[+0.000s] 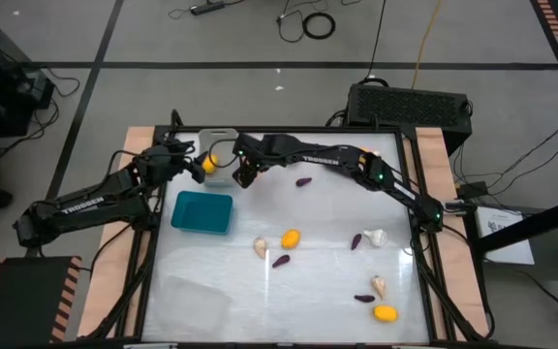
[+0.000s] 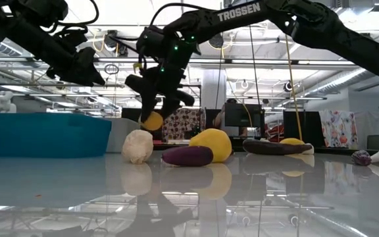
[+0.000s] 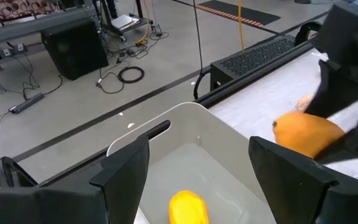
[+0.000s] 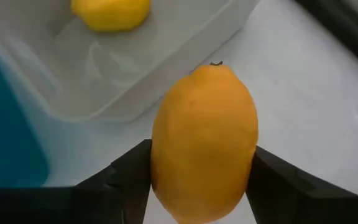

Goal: Sort produce into baskets
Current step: Put the yellow lemon into the gray bin

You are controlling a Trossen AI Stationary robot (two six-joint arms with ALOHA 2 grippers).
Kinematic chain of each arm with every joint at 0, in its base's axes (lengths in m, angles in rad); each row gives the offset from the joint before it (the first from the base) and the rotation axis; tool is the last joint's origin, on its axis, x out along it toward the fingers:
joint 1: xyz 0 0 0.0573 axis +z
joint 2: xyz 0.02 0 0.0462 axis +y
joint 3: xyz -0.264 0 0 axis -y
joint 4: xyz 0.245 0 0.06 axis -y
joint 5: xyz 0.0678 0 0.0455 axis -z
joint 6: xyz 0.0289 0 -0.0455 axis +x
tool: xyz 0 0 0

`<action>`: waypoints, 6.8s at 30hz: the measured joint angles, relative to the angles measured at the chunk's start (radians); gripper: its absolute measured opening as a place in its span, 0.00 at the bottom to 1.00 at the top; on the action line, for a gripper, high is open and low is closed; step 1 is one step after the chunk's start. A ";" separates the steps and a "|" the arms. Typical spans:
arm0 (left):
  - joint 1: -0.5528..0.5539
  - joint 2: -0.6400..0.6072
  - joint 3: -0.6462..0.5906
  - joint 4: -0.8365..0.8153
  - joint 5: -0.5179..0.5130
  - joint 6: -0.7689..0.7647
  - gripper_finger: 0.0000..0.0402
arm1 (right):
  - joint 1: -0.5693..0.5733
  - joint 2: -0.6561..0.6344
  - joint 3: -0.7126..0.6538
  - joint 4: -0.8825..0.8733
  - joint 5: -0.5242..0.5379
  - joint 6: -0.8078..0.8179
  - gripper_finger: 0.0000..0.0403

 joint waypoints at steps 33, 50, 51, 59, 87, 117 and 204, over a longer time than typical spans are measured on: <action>0.000 0.000 0.000 0.001 -0.026 0.001 0.71 | 0.048 -0.008 -0.001 0.408 0.003 -0.243 0.65; 0.000 0.000 0.000 0.005 -0.026 0.003 0.71 | 0.045 -0.172 -0.002 -0.127 0.008 -0.291 0.83; 0.000 0.000 0.000 0.009 -0.026 0.003 0.71 | 0.042 -0.194 -0.002 -0.194 0.007 -0.280 0.82; 0.000 0.000 0.001 0.009 -0.026 0.000 0.71 | 0.036 -0.292 0.000 -0.610 -0.002 -0.064 0.78; 0.000 0.000 0.000 0.016 -0.012 0.001 0.71 | 0.346 -0.179 -0.061 -0.596 -0.204 -0.927 0.78; 0.000 0.000 0.001 0.016 -0.011 0.020 0.71 | 0.381 -0.009 -0.063 -0.592 -0.220 -0.975 0.78; 0.002 0.020 0.000 -0.019 -0.236 -0.006 0.71 | -0.098 0.023 -0.063 0.663 -0.287 -0.352 0.69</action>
